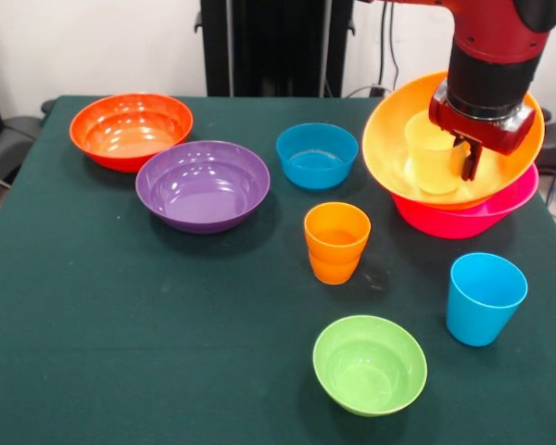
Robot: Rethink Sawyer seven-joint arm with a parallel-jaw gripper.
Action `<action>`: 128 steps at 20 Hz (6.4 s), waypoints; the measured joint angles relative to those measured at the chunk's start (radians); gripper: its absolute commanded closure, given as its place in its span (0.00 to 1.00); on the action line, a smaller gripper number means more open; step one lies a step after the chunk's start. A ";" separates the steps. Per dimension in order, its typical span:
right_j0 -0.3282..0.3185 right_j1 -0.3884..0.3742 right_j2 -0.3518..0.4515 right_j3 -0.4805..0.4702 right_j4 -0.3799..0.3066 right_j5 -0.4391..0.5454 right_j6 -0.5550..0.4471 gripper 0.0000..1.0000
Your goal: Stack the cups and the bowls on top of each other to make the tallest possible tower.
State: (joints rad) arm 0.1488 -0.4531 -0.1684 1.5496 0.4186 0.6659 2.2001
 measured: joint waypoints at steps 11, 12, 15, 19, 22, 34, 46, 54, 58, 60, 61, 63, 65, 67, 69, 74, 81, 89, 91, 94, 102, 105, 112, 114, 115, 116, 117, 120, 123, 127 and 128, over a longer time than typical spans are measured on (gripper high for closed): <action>0.000 0.000 -0.010 -0.009 0.010 0.000 0.000 1.00; -0.001 0.000 -0.010 -0.009 0.010 0.000 0.000 1.00; -0.003 0.001 -0.013 -0.009 0.010 0.000 0.000 1.00; -0.004 0.006 -0.020 -0.014 0.010 0.000 0.000 1.00; -0.006 0.015 -0.025 -0.019 0.010 0.000 0.000 1.00; -0.007 0.035 -0.032 -0.040 0.009 0.000 0.000 1.00; -0.007 0.035 -0.032 -0.040 0.009 0.000 0.000 1.00; -0.007 0.035 -0.032 -0.040 0.009 0.000 0.000 1.00; -0.007 0.035 -0.033 -0.041 0.009 0.000 0.000 1.00; -0.007 0.035 -0.033 -0.041 0.009 0.000 0.000 1.00; -0.007 0.035 -0.033 -0.041 0.009 0.000 0.000 1.00; -0.007 0.035 -0.034 -0.041 0.009 0.000 0.000 1.00; -0.007 0.035 -0.034 -0.041 0.009 0.000 0.000 1.00; -0.007 0.035 -0.034 -0.041 0.009 0.000 0.000 1.00; -0.007 0.035 -0.034 -0.041 0.009 0.000 0.000 1.00; -0.007 0.036 -0.039 -0.042 0.009 0.000 0.000 0.00; -0.007 0.038 -0.063 -0.047 0.008 0.000 0.000 0.00; -0.007 0.039 -0.070 -0.047 0.009 0.000 0.000 0.00; -0.007 0.039 -0.071 -0.047 0.009 0.000 0.000 0.00; -0.007 0.039 -0.071 -0.047 0.009 0.000 0.000 0.00; -0.007 0.039 -0.071 -0.047 0.009 0.000 0.000 0.00; -0.007 0.039 -0.071 -0.049 0.009 0.000 0.000 0.00; 0.001 0.030 -0.083 -0.049 0.008 0.010 0.000 0.00; 0.005 0.016 -0.091 -0.049 0.008 0.032 0.000 0.00; 0.006 0.009 -0.094 -0.049 0.008 0.044 0.000 0.00; 0.007 0.003 -0.095 -0.049 0.008 0.053 0.000 0.00; 0.008 -0.009 -0.099 -0.049 0.008 0.070 0.000 0.00; 0.010 -0.044 -0.109 -0.049 0.008 0.111 0.000 0.00; 0.013 -0.068 -0.118 -0.050 0.008 0.134 0.000 0.00; 0.016 -0.097 -0.129 -0.051 0.008 0.156 0.000 0.00; 0.017 -0.100 -0.130 -0.051 0.008 0.158 0.000 0.00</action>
State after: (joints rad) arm 0.1655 -0.5527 -0.2984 1.4984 0.4264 0.8234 2.2001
